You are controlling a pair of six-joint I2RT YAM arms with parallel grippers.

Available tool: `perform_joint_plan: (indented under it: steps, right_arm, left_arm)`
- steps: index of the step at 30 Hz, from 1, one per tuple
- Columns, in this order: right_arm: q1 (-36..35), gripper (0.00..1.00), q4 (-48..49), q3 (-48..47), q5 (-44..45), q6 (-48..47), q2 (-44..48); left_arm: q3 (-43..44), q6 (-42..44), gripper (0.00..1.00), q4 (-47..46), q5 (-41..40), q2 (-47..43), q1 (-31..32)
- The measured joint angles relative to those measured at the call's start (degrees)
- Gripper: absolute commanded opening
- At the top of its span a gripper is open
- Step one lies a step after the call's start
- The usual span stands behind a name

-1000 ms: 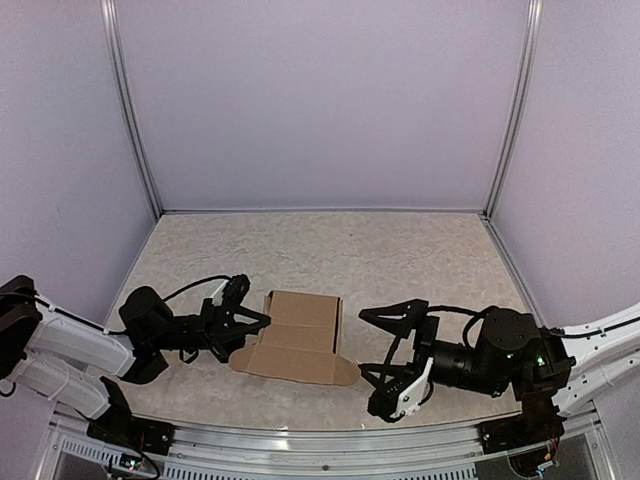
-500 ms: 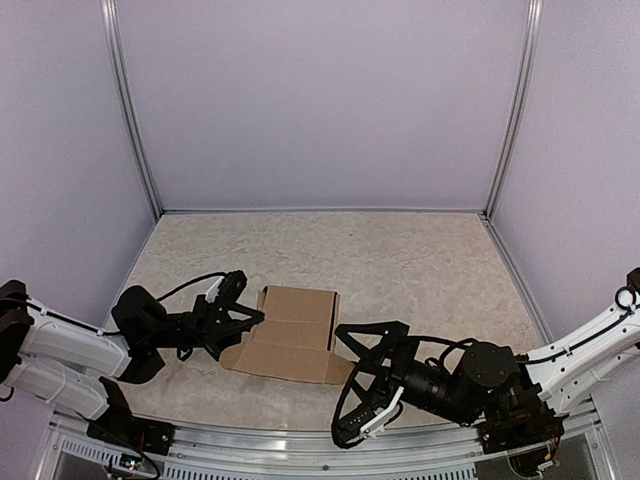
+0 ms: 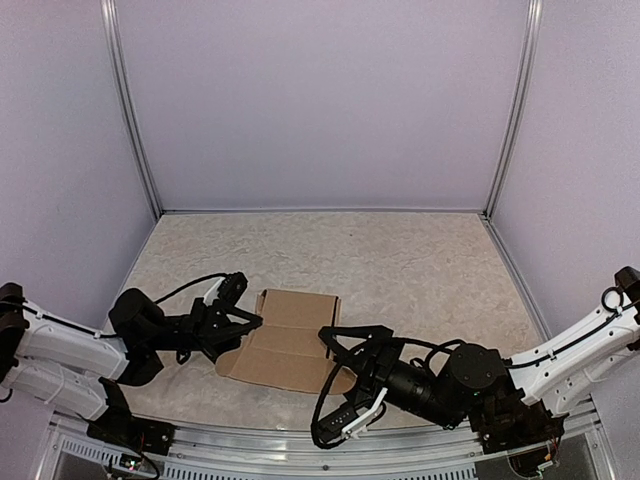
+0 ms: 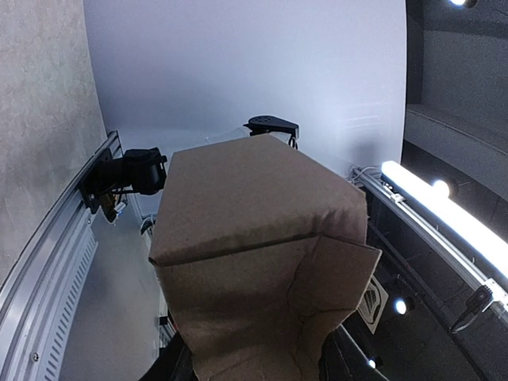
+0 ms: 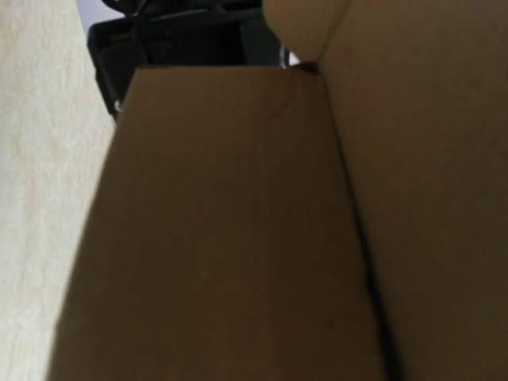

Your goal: Fold the paper box

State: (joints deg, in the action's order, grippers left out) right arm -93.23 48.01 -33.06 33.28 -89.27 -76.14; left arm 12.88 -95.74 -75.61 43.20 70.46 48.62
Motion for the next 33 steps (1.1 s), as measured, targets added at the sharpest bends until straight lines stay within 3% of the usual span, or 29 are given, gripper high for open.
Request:
perform_joint_plan:
  steps: [4,7,14,16,21,24,33]
  right_arm:
    - [0.02,0.59,0.96,-0.02,-0.31,-0.26,-0.76]
    - [0.02,0.52,1.33,-0.02,-0.48,-0.50,-0.90]
    - [0.02,0.47,1.57,-0.02,-0.55,-0.72,-0.90]
    - [0.02,0.47,1.92,-0.02,-0.61,-0.44,-0.90]
    - [0.17,0.44,1.05,-0.02,-0.59,2.01,-0.11]
    - [0.42,0.43,-2.54,-0.02,-0.66,5.64,2.03]
    - [5.05,0.44,-25.77,-4.35,-4.96,29.18,10.12]
  left_arm:
    - [-0.28,0.20,0.31,-0.39,-0.26,-0.59,0.57]
    - [-0.48,0.31,0.39,-0.98,-0.46,-0.87,0.68]
    - [-0.74,1.42,0.75,-1.42,-0.96,-1.53,1.03]
    - [-0.74,2.58,0.97,-1.33,-0.94,-2.08,1.33]
    - [-0.72,6.84,0.99,0.52,-1.05,-6.36,1.99]
    - [-0.02,11.87,0.99,9.38,-1.31,-12.55,2.05]
    - [12.04,35.17,0.99,56.19,-8.81,-32.46,1.62]
